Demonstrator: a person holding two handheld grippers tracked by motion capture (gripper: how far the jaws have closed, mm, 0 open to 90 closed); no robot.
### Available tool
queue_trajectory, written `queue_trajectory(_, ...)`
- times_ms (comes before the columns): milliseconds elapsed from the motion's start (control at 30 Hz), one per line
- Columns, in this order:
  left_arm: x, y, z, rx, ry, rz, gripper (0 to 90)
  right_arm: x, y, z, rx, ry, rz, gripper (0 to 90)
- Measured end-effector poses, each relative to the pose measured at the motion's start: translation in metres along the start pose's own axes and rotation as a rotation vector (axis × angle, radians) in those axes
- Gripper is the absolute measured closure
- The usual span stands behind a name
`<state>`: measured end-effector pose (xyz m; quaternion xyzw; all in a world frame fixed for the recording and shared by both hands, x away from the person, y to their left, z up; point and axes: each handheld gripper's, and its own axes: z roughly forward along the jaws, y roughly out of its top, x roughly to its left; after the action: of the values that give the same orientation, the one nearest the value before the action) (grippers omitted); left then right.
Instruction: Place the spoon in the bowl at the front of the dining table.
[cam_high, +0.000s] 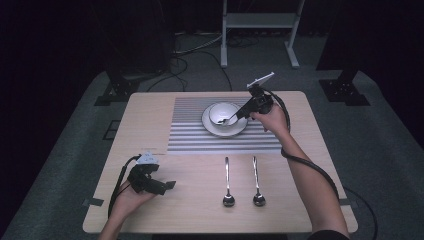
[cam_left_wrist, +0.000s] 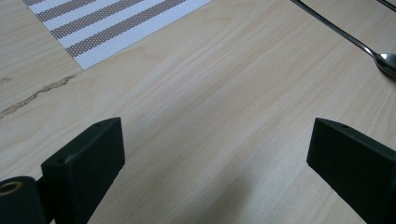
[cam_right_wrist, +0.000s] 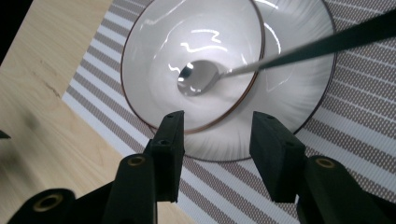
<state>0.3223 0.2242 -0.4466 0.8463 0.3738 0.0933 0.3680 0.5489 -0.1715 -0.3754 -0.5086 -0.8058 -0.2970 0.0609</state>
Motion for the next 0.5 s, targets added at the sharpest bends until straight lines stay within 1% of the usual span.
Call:
queue_trajectory(167,-0.001,0.0,0.0,-0.001,0.0,0.003,3.1,0.0,-0.012,-0.003,0.012,0.003,-0.014,51.3)
queue_trajectory(233,-0.001,0.0,0.0,0.003,0.001,0.004,3.1,0.0,-0.016,-0.005,0.006,0.005,-0.021,50.8)
queue_trajectory(300,0.0,0.0,0.001,0.001,0.002,0.002,3.1,0.0,-0.02,-0.008,-0.003,0.018,-0.022,50.4)
queue_trajectory(333,0.0,0.0,0.0,0.001,0.002,0.001,3.1,0.0,-0.022,-0.009,-0.009,0.017,-0.031,50.3)
queue_trajectory(500,0.001,0.0,0.0,-0.001,0.003,-0.001,3.1,0.0,-0.03,-0.012,-0.018,0.036,-0.028,48.8)
